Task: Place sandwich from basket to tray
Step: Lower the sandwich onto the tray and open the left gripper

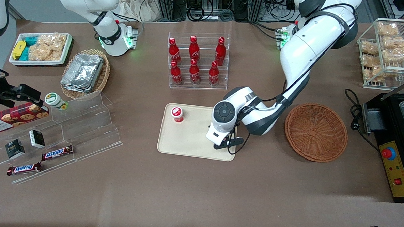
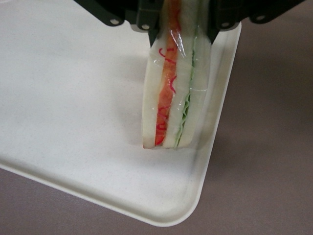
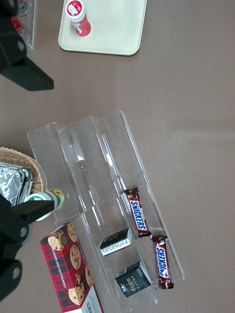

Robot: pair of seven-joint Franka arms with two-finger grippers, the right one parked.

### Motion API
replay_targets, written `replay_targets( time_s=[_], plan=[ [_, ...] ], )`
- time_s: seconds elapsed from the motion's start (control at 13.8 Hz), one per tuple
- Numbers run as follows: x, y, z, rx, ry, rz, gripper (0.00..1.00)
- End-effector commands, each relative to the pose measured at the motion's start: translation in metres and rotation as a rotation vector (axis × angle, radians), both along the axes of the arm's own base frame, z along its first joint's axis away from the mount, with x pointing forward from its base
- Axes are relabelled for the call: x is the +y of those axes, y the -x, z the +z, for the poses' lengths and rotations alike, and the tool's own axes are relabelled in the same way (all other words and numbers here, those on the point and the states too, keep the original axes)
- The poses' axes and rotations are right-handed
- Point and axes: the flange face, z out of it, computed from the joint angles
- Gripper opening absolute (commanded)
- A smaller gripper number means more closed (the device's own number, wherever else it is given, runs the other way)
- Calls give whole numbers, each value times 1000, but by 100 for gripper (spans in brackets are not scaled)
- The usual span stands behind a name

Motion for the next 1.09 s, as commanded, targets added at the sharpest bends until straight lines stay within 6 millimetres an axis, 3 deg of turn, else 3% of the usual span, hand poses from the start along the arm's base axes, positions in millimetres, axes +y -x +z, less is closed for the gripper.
replay_targets(
  time_s=[0.0,0.15,0.22,0.29,0.51,0.65,0.87,1.02],
  plan=[
    [-6,-7,9,-30,4,23,92],
    [-5,-12,32,-70,4,95,97],
    [-1,-17,56,-101,8,114,98],
    [1,-18,92,-144,19,124,99],
    [56,-30,196,-202,-10,220,100],
    [90,-33,252,-251,-9,282,100],
    [153,-40,306,-270,-17,380,100],
    [179,-45,324,-289,-11,385,100]
  ],
)
